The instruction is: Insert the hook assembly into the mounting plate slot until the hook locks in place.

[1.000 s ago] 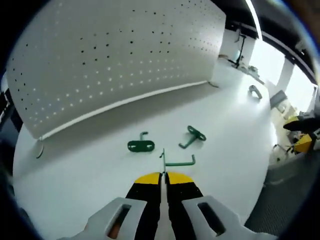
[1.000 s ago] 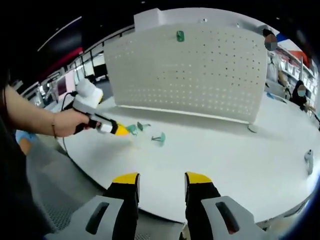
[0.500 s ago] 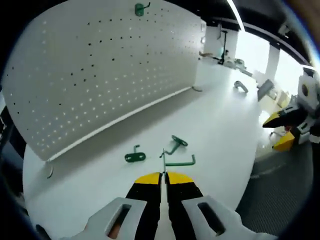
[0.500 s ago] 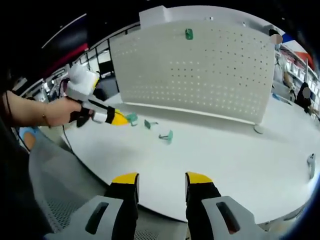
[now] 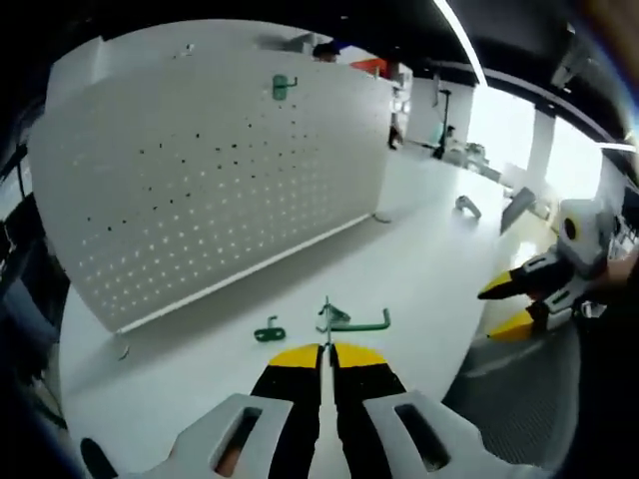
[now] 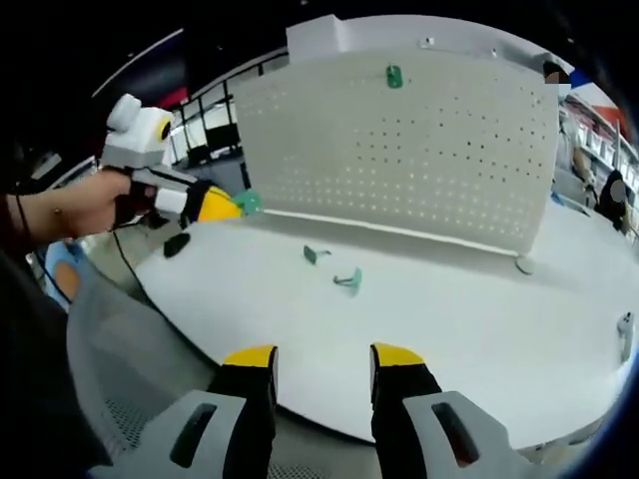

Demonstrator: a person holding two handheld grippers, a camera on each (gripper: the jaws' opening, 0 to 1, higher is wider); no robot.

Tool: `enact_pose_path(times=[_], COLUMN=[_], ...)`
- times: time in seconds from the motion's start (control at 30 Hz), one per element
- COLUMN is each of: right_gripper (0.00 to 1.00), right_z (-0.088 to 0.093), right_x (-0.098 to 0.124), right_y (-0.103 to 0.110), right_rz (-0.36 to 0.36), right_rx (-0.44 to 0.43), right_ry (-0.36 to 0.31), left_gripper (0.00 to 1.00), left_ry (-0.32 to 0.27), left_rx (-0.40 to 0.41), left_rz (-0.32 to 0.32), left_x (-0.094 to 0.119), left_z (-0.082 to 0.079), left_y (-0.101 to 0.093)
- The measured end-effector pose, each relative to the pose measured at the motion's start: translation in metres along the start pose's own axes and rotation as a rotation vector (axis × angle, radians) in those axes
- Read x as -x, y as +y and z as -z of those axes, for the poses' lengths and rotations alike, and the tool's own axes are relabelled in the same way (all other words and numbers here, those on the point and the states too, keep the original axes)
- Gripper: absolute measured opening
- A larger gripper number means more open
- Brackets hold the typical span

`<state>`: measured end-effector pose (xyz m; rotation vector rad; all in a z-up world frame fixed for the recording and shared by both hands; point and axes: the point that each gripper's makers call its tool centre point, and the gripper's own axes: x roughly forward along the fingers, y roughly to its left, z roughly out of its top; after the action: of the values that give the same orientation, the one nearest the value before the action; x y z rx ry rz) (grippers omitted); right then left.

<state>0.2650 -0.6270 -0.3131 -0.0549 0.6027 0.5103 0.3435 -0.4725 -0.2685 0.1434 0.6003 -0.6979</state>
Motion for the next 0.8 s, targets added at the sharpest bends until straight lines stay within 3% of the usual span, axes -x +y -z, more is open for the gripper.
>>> enact_pose_path(times=[0.37,0.5,0.8], right_gripper=[0.36,0.36,0.36], right_z=[0.001,0.000,-0.006], right_x=[-0.002,-0.002,0.001], right_y=[0.010,0.014,0.017], right_rz=[-0.017,-0.023,-0.030], right_rx=[-0.003,0.000,0.012], right_ry=[0.007,0.010,0.001], left_gripper=[0.03,0.03,0.03], left_ry=[-0.018,-0.040,-0.046], left_rx=[-0.014,0.052,0.042], left_rz=[0.017,0.030,0.028], left_x=[0.048,0.061,0.076], left_z=[-0.010,-0.011,-0.010], left_y=[-0.019,-0.024,-0.027])
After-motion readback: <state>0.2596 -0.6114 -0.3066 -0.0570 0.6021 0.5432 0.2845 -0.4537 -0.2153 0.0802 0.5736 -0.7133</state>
